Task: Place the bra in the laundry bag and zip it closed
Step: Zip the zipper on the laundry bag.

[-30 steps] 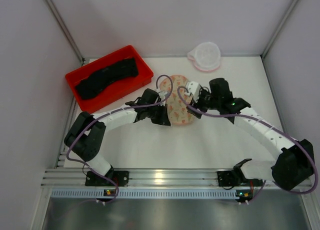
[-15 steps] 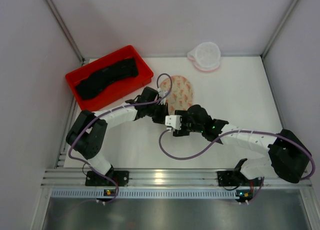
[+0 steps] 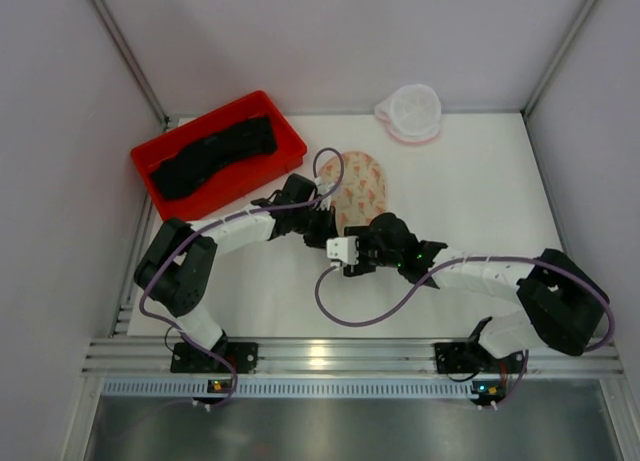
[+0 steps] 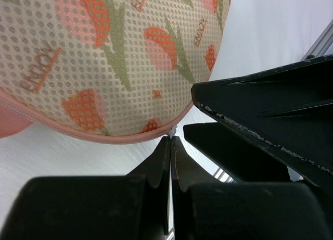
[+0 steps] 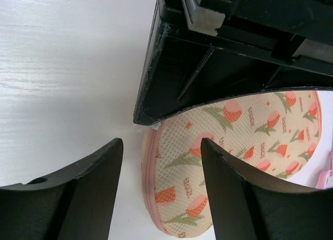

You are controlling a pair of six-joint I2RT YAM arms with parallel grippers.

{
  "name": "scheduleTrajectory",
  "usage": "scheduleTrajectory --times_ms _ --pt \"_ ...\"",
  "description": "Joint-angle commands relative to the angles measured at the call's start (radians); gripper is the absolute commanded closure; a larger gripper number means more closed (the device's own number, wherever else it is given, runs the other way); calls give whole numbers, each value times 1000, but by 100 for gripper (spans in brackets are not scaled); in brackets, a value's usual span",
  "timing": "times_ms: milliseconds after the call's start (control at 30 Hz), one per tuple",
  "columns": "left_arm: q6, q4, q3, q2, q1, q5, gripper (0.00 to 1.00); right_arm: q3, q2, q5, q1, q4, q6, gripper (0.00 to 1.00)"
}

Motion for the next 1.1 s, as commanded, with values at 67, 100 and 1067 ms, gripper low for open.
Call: scheduleTrajectory --times_ms 67,100,1067 --pt "-7 0 35 -10 11 34 100 11 29 -50 -16 60 -62 46" --pt "-8 0 35 -10 11 36 100 9 43 -47 -16 66 -77 51" --pt "39 -45 88 16 102 8 100 -126 -155 -120 -198 -18 -205 44"
